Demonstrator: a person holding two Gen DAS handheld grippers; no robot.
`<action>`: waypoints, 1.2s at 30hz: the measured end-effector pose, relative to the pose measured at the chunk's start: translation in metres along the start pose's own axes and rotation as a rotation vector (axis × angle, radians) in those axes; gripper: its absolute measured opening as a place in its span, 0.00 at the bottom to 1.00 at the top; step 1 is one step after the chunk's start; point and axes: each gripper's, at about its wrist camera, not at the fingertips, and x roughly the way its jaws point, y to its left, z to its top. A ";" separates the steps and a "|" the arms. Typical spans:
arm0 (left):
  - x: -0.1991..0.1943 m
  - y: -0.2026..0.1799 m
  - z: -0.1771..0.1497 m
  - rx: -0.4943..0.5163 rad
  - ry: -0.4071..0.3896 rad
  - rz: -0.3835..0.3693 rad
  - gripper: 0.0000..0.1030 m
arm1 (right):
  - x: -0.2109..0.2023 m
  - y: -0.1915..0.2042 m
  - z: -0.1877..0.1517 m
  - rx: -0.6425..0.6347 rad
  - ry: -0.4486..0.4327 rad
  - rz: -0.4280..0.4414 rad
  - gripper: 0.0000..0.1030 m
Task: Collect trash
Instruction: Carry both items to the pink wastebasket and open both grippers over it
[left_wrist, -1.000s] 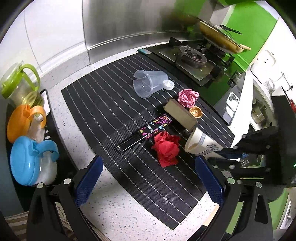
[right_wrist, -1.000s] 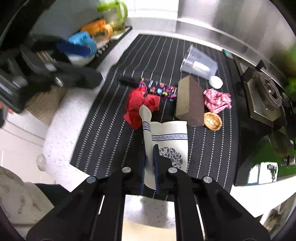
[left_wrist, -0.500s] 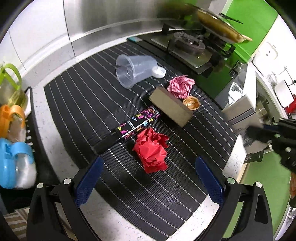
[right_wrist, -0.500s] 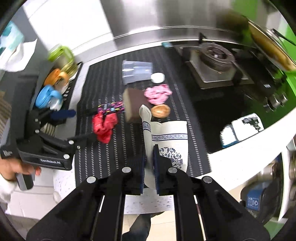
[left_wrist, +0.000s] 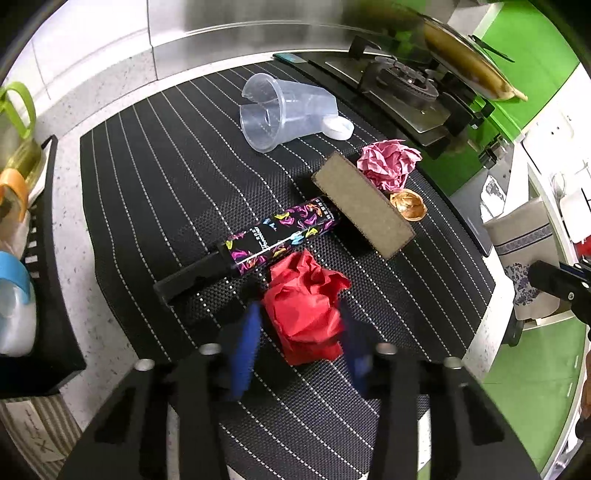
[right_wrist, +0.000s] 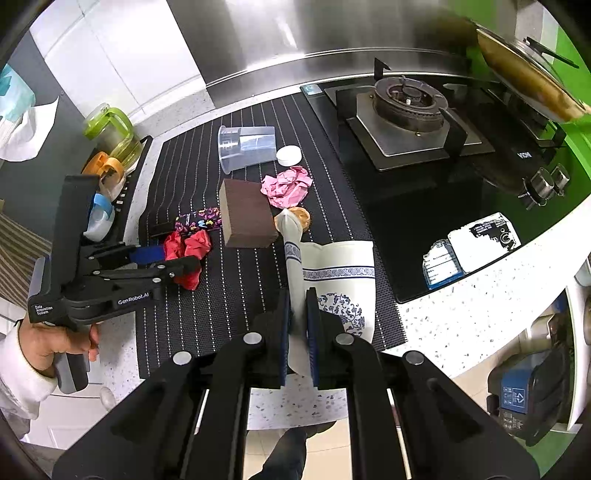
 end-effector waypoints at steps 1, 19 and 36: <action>-0.002 -0.001 -0.001 0.006 -0.002 0.001 0.26 | -0.001 0.000 0.000 0.001 -0.003 0.000 0.08; -0.102 -0.142 -0.009 0.574 -0.065 -0.303 0.25 | -0.120 -0.032 -0.107 0.362 -0.196 -0.281 0.08; 0.015 -0.328 -0.115 0.810 0.116 -0.414 0.25 | -0.139 -0.156 -0.305 0.661 -0.146 -0.407 0.08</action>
